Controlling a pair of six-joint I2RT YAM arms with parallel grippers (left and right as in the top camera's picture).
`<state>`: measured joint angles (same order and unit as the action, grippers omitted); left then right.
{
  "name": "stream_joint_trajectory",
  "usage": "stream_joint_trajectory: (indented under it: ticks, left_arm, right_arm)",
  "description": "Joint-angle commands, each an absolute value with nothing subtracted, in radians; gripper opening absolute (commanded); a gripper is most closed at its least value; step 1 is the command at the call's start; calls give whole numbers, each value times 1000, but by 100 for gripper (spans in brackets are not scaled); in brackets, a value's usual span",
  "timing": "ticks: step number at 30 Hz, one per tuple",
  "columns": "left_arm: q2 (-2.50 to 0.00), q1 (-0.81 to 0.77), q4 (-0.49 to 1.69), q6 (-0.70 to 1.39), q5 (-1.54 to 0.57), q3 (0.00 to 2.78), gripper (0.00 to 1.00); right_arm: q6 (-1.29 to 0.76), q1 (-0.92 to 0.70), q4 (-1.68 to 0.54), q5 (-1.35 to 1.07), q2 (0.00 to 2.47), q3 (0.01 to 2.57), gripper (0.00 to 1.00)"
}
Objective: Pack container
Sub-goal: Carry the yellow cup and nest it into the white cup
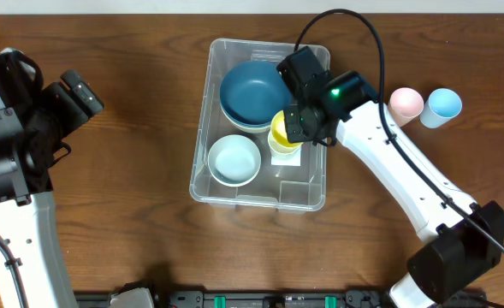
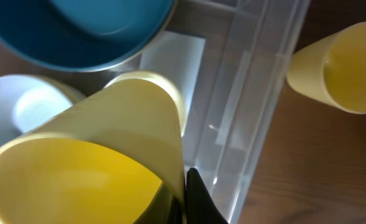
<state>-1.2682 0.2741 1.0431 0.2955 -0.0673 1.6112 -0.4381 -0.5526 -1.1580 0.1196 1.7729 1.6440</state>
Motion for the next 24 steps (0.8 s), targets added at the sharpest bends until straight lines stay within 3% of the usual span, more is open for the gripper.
stream_joint_trajectory:
  ticks: [1, 16, 17, 21, 24]
  left_arm:
    - [-1273, 279, 1044, 297, -59, 1621, 98]
    - [-1273, 279, 1044, 297, -59, 1621, 98]
    - [-1273, 279, 1044, 297, -59, 1621, 98]
    - [-1273, 279, 1044, 297, -59, 1621, 98]
    - [-1273, 279, 1044, 297, -59, 1621, 98]
  right_arm:
    - [-429, -525, -1149, 122, 1781, 1623, 1]
    - [-406, -521, -1110, 41, 1781, 1582, 4]
    - [-407, -519, -1109, 45, 1781, 1582, 6]
    - [-411, -501, -1103, 67, 1781, 1583, 40]
    - [-411, -470, -1100, 63, 1775, 1600, 48]
